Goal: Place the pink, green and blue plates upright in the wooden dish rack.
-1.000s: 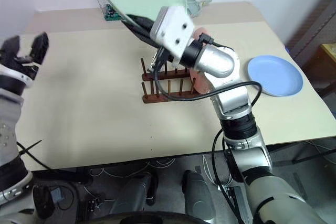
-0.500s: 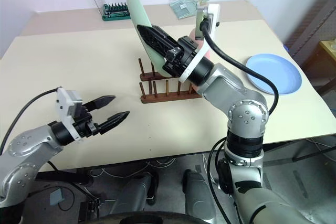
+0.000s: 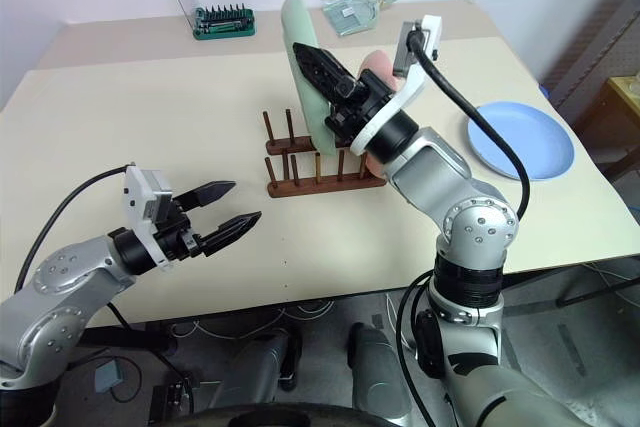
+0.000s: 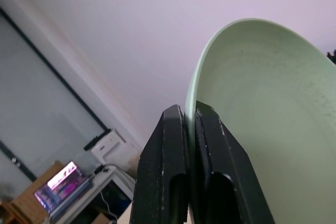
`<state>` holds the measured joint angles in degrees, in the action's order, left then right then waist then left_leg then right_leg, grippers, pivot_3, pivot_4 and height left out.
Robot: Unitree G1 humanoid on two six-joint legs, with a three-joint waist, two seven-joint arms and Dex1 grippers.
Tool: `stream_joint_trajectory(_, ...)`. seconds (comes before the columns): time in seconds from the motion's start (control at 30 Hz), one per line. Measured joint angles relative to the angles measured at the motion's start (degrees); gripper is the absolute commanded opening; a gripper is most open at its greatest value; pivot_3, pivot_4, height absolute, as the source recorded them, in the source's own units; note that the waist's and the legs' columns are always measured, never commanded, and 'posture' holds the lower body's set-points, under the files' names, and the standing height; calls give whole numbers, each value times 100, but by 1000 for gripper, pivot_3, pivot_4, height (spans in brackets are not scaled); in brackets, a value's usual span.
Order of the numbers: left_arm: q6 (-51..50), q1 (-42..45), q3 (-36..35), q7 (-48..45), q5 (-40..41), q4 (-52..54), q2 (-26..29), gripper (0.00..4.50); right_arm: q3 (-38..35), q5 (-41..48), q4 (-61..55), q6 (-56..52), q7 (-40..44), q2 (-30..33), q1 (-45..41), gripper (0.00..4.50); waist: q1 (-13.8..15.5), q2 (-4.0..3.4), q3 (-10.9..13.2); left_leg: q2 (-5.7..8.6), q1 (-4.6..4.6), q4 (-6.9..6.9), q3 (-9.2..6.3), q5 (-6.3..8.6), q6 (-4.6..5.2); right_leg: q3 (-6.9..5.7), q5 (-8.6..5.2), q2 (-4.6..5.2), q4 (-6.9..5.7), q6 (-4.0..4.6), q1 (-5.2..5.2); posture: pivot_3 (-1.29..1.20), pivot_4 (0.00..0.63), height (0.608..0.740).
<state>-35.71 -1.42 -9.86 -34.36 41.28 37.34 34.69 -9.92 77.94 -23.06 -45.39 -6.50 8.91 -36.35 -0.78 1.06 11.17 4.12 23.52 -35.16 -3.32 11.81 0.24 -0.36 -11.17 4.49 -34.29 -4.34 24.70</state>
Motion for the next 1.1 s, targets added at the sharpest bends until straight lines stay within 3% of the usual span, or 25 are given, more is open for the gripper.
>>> stream_joint_trajectory(0.33,1,65,0,75,109,107,-17,3954,-118,298,592,240,-606,-121,44,0,-2,-1,1,0,0,1,0,0,1,0,0,0,3,0,-1,0,150,740)
stream_joint_trajectory(0.43,1,65,0,84,110,107,-17,4009,-118,356,592,255,-649,-120,43,977,0,-1,1,0,0,0,0,0,1,0,0,-1,3,0,-1,0,150,740)
stream_joint_trajectory(0.67,1,83,0,87,113,107,-17,4009,-116,395,592,268,-701,-103,43,4461,-1,-2,1,0,0,1,0,1,2,-1,-1,-1,4,-1,-2,0,150,740)
stream_joint_trajectory(0.8,1,117,2,88,115,106,-19,4009,-110,374,592,278,-702,-67,41,4461,-2,-2,1,0,0,1,0,1,2,-1,-1,-1,5,-1,-2,0,150,740)
stream_joint_trajectory(1.1,3,116,8,92,116,106,-51,4009,278,-714,461,124,396,1159,-218,4461,6,-5,3,-1,4,0,1,3,5,-4,-2,1,13,-2,-4,0,150,740)
